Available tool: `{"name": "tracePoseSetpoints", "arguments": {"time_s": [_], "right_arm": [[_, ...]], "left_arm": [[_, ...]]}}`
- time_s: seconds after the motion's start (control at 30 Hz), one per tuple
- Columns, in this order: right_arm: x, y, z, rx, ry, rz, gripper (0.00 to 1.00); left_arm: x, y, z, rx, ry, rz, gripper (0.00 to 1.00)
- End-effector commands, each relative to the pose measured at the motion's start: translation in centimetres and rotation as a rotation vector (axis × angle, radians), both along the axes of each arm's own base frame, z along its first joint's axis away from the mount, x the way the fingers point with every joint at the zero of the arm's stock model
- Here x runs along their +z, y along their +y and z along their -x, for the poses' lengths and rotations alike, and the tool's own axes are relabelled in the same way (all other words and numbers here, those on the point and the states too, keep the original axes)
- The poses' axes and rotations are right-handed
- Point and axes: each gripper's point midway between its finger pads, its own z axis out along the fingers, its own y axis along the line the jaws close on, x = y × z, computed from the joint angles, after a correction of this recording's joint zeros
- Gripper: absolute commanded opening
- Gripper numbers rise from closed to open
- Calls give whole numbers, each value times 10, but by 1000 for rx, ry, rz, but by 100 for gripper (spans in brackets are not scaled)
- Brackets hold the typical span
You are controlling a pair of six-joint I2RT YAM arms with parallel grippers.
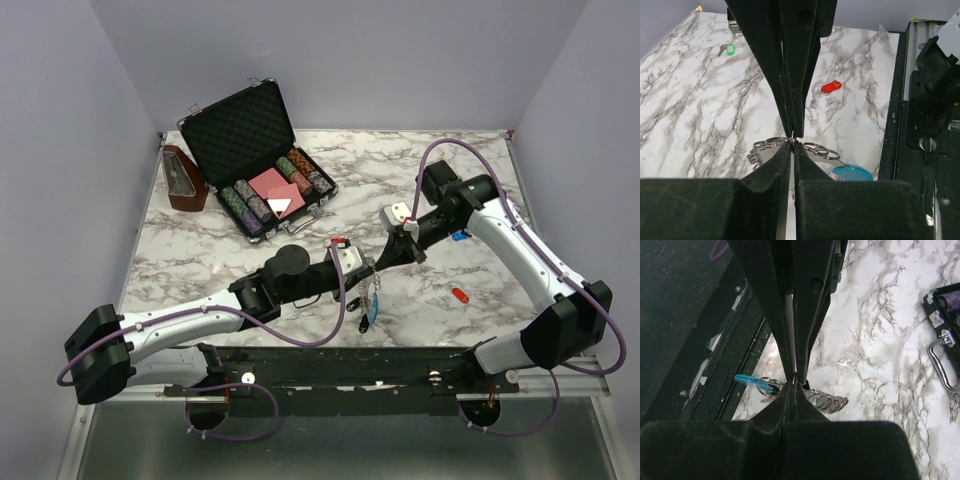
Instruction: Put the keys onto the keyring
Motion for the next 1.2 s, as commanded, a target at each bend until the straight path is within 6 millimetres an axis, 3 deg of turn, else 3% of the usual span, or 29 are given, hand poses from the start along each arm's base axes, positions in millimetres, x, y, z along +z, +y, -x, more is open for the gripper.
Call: {"name": "tracePoseSetpoints", "arguments": {"time_s": [0.0,0.43,0.5,0.53,0.63,0.87,0.97,1.17], "right_arm": [[12,2,13,14,75,-26,1],[9,3,14,16,91,-24,1],[9,3,14,16,91,-24,1],[10,3,14,14,95,-26,1],[10,4,14,11,102,-26,1],[33,10,3,-88,210,-64,41],[41,9,3,-95,233,-97,43],[34,13,2,-100,283,-123,46]], "left_arm": [[13,-5,-2,-4,-33,9,13],[14,-7,-3,0,-20,18,20],[14,-7,-1,-9,-18,21,13],[15,-8,-1,-12,-17,23,3],[15,-7,0,-9,-1,36,0],[31,16,-1,38,103,263,0],[38,29,2,30,132,356,0],[56,40,9,6,152,496,0]]}}
